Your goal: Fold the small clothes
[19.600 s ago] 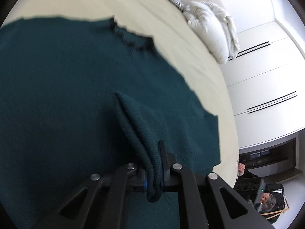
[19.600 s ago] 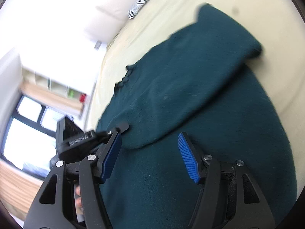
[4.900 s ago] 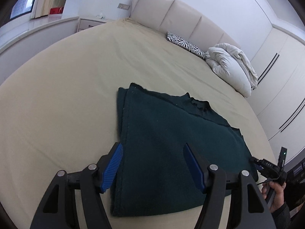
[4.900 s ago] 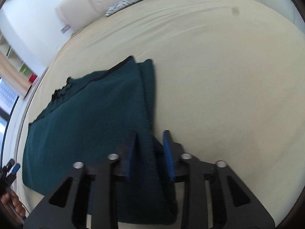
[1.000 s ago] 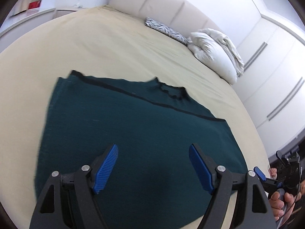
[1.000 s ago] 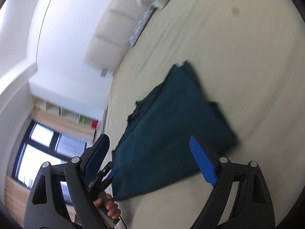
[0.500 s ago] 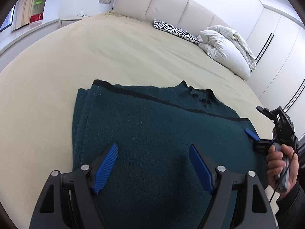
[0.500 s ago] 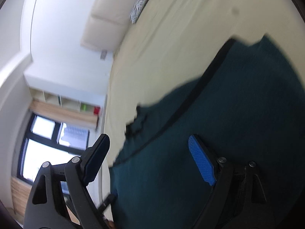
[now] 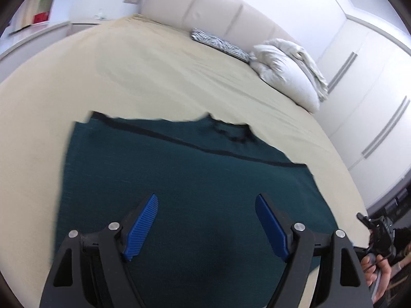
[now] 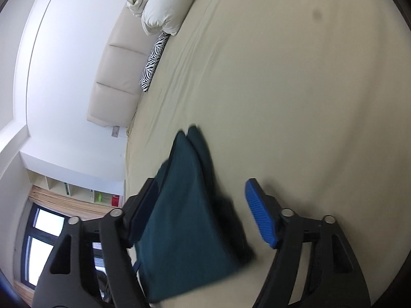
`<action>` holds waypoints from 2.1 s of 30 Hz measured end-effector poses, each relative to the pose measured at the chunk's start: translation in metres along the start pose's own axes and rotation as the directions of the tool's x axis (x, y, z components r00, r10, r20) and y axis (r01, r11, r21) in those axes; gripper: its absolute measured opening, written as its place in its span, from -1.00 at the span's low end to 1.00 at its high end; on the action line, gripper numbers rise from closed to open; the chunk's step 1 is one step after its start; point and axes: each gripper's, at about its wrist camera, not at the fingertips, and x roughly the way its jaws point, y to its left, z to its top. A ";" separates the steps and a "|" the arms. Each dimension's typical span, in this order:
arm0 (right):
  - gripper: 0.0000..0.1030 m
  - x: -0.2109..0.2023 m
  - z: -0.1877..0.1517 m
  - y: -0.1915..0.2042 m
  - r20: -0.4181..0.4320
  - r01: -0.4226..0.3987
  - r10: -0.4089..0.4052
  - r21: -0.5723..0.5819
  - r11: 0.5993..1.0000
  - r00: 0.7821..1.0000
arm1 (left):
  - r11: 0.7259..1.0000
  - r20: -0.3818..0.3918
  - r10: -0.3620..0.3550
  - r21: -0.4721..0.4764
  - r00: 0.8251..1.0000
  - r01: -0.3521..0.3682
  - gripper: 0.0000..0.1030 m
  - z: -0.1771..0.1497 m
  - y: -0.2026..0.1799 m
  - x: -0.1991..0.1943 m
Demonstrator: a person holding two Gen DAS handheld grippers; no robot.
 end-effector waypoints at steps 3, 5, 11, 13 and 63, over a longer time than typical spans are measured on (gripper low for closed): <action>0.44 0.005 -0.028 -0.003 -0.052 0.003 -0.001 0.039 0.999 0.999 | 0.999 -0.030 -0.045 0.015 0.999 0.046 0.57 -0.008 -0.025 0.012; 0.44 0.015 -0.042 0.000 -0.054 0.043 -0.043 0.011 0.999 0.998 | 0.997 -0.050 -0.071 0.010 0.996 0.072 0.56 -0.013 -0.037 0.022; 0.44 0.032 -0.064 0.005 -0.077 0.019 -0.013 0.072 0.997 0.997 | 0.995 -0.086 -0.096 0.002 0.992 0.096 0.54 -0.022 -0.047 0.041; 0.44 0.034 -0.061 0.005 -0.076 0.011 -0.004 0.093 0.996 0.997 | 0.995 -0.091 -0.101 -0.011 0.991 0.100 0.53 -0.021 -0.043 0.045; -0.78 0.186 -0.240 0.184 -0.083 0.051 -0.306 -0.913 0.405 0.949 | 0.806 -0.097 -0.449 -0.474 0.888 0.355 0.76 0.008 0.058 0.027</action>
